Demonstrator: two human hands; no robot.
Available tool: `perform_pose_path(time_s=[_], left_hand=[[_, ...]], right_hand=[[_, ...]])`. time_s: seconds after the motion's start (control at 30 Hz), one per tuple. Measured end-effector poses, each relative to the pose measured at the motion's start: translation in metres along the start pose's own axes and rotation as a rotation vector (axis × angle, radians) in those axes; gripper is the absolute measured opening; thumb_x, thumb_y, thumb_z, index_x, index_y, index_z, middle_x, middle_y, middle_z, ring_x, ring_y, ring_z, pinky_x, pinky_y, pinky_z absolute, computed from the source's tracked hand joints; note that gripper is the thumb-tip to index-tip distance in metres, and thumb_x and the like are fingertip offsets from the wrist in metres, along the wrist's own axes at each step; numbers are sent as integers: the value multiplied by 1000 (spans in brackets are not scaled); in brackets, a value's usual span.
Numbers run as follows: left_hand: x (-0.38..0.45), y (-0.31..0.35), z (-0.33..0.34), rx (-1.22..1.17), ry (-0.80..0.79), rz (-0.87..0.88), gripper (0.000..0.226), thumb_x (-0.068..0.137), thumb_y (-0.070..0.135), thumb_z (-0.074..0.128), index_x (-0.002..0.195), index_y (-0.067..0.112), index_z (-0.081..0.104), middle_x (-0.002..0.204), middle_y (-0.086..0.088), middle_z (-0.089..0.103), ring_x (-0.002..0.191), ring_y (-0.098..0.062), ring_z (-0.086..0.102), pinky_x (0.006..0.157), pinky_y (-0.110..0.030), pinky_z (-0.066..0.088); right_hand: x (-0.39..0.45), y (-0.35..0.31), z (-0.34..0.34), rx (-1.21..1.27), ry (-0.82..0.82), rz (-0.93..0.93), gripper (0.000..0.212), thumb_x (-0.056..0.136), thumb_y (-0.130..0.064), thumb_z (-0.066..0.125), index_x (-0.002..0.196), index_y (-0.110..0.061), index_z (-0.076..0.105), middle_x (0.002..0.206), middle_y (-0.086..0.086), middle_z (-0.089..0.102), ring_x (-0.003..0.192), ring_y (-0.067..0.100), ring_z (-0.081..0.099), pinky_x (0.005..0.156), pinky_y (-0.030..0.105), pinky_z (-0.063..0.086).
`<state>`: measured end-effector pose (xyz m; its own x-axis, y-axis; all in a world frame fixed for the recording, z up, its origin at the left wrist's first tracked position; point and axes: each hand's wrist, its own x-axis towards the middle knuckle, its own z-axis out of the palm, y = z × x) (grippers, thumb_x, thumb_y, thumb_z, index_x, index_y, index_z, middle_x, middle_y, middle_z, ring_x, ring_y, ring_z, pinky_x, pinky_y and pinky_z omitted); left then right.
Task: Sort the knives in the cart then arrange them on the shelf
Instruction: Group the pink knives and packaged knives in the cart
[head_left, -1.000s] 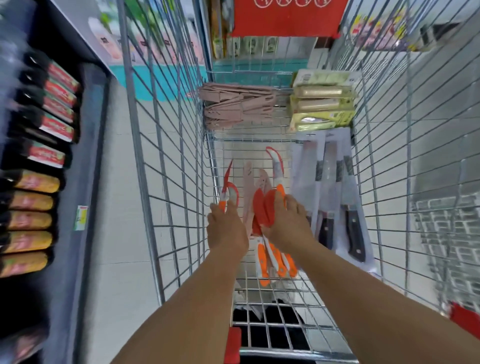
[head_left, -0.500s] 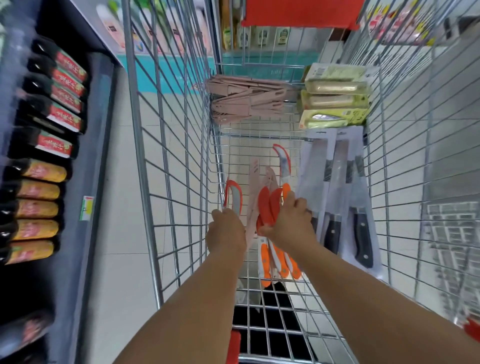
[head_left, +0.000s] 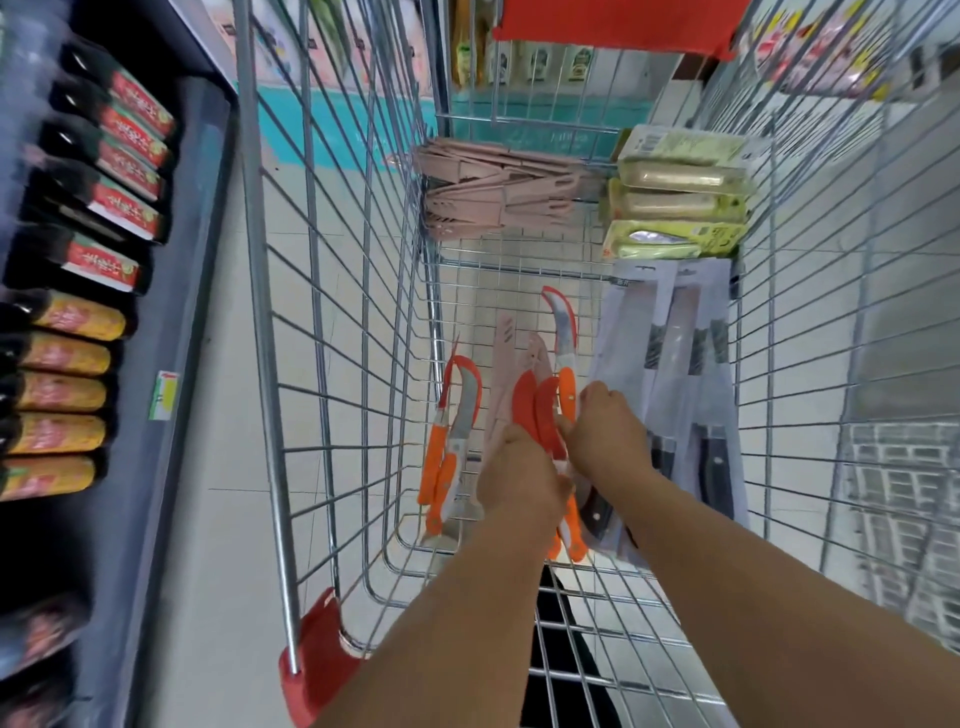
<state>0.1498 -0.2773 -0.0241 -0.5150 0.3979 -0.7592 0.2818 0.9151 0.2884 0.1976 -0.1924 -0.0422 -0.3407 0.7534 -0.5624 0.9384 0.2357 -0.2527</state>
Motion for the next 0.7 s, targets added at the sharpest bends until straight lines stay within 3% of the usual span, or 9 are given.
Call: perform_pose_path(time_s=[0.07,0.17,0.27,0.37,0.47,0.6,0.7], left_hand=[[3,4,5,-35,35,-56,52,79,34,73,114,13,41,105,-3,61,97,-25,62,70,-30,41],[9,4,9,-121,99,-127,29,84,30,67,106,15,56,98,0,64,91,-23,64,69,-30,49],[11,3,6,-121,84,-121,18,87,28,63,102,18,63,99,0,67,90,-24,65,68,-30,47],[9,3,-3,-114,71,-97,21,90,24,60,108,13,59,101,-4,66,93,-26,64,70,-32,46],[11,1,-22,-151,90,-97,23,89,25,60,107,11,58,94,-4,65,83,-24,62,64,-30,46],[21,-11,-56,-87,232,-135,26,92,20,55,114,7,55,106,-10,63,97,-30,63,72,-35,47],[26,-20,-71,3,267,-159,31,93,28,56,114,5,57,106,-12,64,99,-32,64,72,-37,48]], right_hand=[[6,1,0,9,8,6,26,95,-27,54,111,-8,50,113,11,50,93,26,55,70,30,37],[11,0,-1,26,14,26,34,93,-36,55,111,-7,51,112,12,49,91,26,53,70,30,37],[12,-3,-4,34,-12,44,38,92,-41,55,108,-6,53,105,13,54,85,24,52,68,31,38],[14,-8,-9,-17,-66,58,27,91,-35,59,91,-8,54,81,5,55,66,17,52,55,25,37],[15,-12,-25,25,-97,70,29,89,-30,61,71,-11,48,65,2,49,54,12,46,44,24,30],[-2,-30,-37,174,-141,63,35,85,-29,63,60,-13,46,56,0,46,48,12,44,43,23,30],[-26,-53,-12,203,-269,15,32,84,-34,64,63,-13,53,60,2,52,58,19,57,55,29,48]])
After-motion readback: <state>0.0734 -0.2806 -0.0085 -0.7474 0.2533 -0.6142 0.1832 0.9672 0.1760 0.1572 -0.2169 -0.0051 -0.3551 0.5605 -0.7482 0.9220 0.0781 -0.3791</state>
